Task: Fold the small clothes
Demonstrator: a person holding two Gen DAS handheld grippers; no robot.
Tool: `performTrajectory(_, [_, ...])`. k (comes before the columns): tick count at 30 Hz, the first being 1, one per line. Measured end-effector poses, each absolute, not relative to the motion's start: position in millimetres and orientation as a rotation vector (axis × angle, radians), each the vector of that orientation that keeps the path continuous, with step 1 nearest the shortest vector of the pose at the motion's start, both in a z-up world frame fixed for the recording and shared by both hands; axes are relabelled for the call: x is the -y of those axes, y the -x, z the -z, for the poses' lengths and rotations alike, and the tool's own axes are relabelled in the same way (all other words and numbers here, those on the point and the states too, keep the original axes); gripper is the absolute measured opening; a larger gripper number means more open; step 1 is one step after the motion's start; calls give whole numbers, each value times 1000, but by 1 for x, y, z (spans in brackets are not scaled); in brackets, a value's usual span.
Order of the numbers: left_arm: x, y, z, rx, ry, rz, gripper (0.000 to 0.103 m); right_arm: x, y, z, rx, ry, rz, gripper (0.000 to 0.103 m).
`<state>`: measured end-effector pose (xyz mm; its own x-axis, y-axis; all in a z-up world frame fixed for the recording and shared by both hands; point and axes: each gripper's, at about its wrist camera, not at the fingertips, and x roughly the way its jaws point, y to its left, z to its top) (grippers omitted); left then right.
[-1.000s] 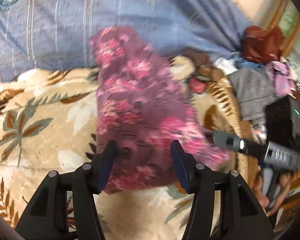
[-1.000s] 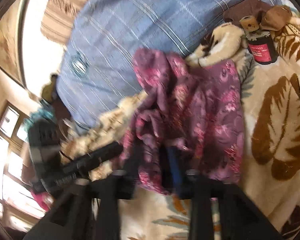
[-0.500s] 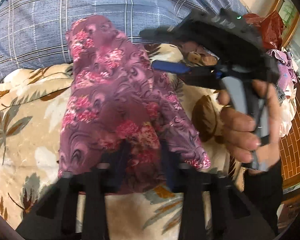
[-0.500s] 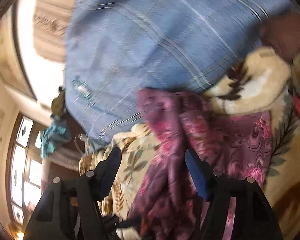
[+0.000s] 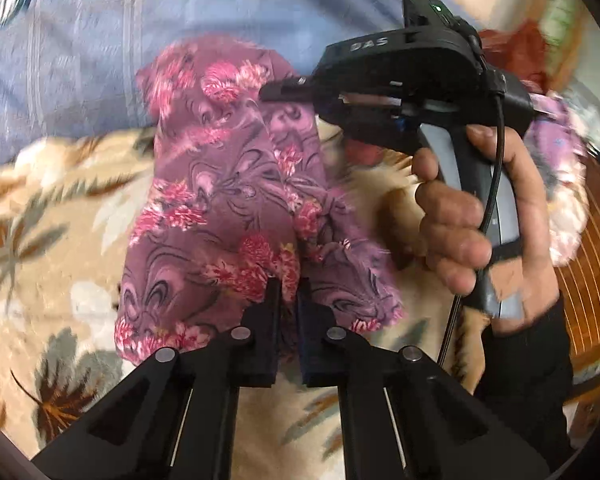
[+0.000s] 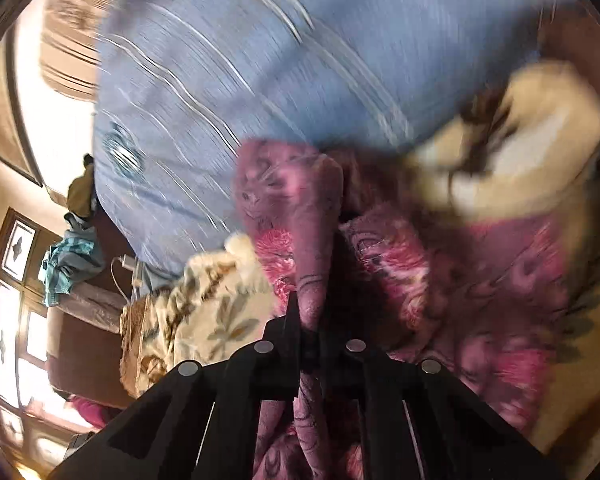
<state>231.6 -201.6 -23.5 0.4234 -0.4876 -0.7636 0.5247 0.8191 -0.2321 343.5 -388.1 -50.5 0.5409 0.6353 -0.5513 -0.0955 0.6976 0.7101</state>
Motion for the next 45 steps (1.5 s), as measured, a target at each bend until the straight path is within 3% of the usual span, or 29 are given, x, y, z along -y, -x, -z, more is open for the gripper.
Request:
performTrajectory(4, [223, -224, 17, -954, -55, 697, 5, 411, -321, 28, -838, -662, -418, 6])
performTrajectory(11, [265, -234, 62, -1019, -155, 721, 5, 458, -345, 132, -1080, -830, -254, 6])
performTrajectory(16, [263, -228, 59, -1007, -197, 713, 5, 460, -329, 95, -1015, -758, -253, 6])
performTrajectory(20, [267, -225, 68, -985, -214, 705, 6, 445, -341, 129, -1135, -702, -193, 10])
performTrajectory(23, [260, -222, 60, -987, -203, 717, 14, 440, -339, 122, -1117, -686, -174, 19])
performTrajectory(24, [254, -220, 54, -992, -191, 716, 18, 439, -337, 113, -1093, -664, -161, 28])
performTrajectory(25, [254, -219, 52, -999, -184, 722, 28, 440, -334, 105, -1063, -658, -153, 44])
performTrajectory(26, [249, -217, 46, -1003, -169, 731, 37, 443, -329, 96, -1028, -670, -157, 52])
performTrajectory(27, [238, -213, 38, -995, -141, 734, 40, 446, -324, 88, -995, -686, -164, 59])
performTrajectory(29, [223, -206, 29, -980, -109, 722, 46, 455, -311, 73, -944, -701, -169, 59])
performTrajectory(31, [200, -201, 22, -959, -83, 667, 54, 460, -296, 60, -897, -716, -176, 69])
performTrajectory(37, [136, -214, 39, -1039, 45, 499, 55, 442, -242, 58, -836, -830, -235, 78])
performTrajectory(45, [99, -252, 53, -1099, 70, 425, 55, 435, -225, 85, -852, -884, -124, 78])
